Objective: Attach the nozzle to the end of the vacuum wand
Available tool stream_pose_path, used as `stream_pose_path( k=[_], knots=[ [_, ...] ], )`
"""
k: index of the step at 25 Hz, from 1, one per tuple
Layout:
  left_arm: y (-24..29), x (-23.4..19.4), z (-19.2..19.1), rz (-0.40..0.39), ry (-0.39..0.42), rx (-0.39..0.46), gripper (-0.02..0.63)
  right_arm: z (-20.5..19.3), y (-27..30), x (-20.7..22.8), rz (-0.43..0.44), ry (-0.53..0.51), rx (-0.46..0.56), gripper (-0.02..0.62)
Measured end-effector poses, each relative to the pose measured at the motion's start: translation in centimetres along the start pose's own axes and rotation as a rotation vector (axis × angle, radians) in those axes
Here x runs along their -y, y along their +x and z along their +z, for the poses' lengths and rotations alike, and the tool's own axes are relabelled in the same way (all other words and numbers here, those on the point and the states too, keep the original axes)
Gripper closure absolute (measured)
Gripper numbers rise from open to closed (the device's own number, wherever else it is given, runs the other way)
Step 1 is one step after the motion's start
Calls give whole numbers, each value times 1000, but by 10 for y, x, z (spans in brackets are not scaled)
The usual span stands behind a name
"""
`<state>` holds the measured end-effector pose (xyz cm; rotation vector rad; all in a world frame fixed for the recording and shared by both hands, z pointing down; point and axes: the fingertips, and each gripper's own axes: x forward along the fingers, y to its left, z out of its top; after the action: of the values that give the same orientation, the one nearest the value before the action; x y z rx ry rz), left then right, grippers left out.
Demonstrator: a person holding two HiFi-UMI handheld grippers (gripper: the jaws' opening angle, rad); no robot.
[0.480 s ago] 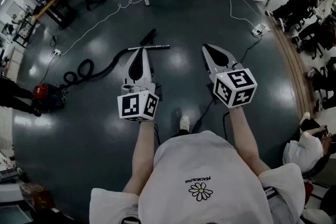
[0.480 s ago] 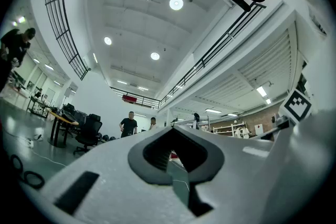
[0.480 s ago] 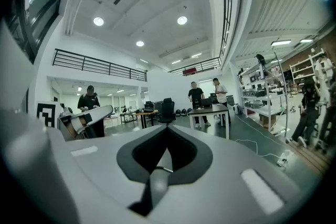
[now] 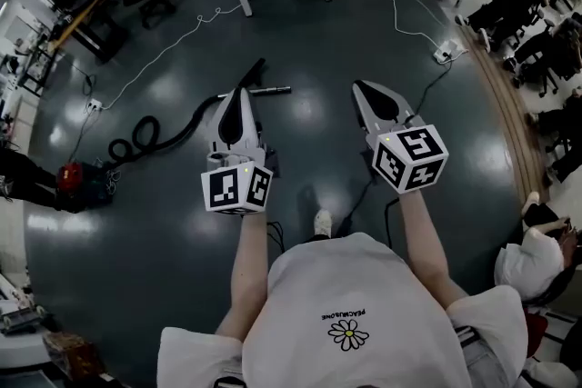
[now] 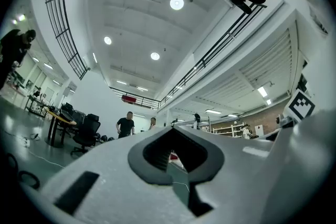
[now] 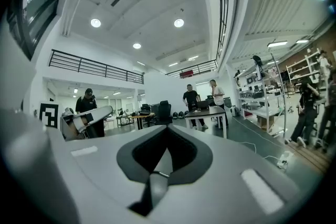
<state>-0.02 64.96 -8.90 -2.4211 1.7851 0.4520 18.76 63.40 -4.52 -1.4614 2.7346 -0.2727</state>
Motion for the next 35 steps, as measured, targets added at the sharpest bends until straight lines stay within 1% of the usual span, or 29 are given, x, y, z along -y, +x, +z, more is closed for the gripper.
stream_pose_path(
  k=[4,8,10,15,20,24,29,32,35],
  knots=[
    [19,-7,-10,-13,-4,-10,603,0,17,12,-4,15,3,591],
    [33,-24,-17,-25,3,-15,604,-5,40,22,-21,50,-5,591],
    [39,-37,-18,-31,9,-16,604,-6,51,27,-38,50,-12,591],
    [57,-74,-29,-20,-26,-21,604,-11,77,48,-95,42,-29,591],
    [85,-102,-47,-16,-28,-51,603,-15,103,67,-140,70,-34,591],
    [124,-123,-72,1,-42,-61,603,-22,145,97,-150,84,-56,591],
    [196,-157,-114,41,-77,-97,604,-25,227,151,-140,85,-74,591],
    [248,-171,-133,39,-41,-125,603,-23,276,184,-122,102,-96,591],
    [296,-182,-146,51,-36,-134,603,-18,323,210,-84,77,-120,591]
  ],
)
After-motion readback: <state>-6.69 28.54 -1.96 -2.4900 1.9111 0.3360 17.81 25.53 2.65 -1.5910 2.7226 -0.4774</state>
